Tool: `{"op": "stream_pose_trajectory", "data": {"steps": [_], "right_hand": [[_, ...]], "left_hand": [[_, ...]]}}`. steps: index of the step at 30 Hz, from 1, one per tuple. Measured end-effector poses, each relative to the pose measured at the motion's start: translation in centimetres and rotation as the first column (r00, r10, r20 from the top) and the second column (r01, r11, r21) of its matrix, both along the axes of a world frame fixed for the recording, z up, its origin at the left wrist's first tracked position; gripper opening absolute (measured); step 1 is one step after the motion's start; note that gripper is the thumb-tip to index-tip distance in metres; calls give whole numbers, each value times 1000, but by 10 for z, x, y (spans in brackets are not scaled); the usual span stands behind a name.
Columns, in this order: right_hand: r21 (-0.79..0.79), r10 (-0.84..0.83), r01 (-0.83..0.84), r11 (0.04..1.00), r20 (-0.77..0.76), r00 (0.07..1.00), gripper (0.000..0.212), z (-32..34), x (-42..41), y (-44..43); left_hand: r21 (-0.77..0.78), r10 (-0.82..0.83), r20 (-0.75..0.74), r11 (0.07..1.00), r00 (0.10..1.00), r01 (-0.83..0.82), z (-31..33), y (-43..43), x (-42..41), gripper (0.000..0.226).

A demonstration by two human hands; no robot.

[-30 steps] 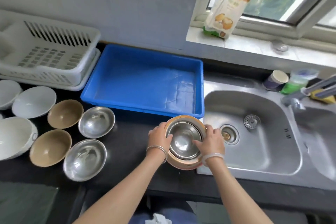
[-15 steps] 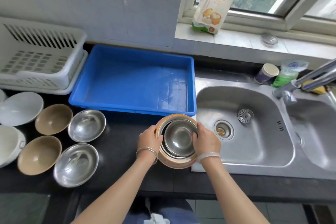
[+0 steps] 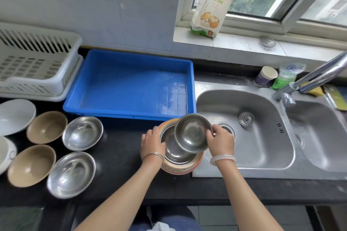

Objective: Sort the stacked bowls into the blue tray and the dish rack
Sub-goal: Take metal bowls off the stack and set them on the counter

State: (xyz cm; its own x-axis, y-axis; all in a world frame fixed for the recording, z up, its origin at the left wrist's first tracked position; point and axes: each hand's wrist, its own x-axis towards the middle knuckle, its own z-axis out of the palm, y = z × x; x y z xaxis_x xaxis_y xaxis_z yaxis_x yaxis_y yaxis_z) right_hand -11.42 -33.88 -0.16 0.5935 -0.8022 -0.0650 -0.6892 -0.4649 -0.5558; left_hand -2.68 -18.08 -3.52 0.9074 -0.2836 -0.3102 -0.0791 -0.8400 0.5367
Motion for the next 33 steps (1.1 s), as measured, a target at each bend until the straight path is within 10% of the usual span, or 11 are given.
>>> {"op": "stream_pose_trajectory", "data": {"steps": [20,33], "right_hand": [[138,-70,50,989,139,988,9,20,0,-11],[329,144,-200,923,186,972,18,33,77,29]], "left_hand": [[-247,48,156,969,987,-8,35,-5,13,14],[-254,312,141,929,940,-270,47,98,31,10]]}}
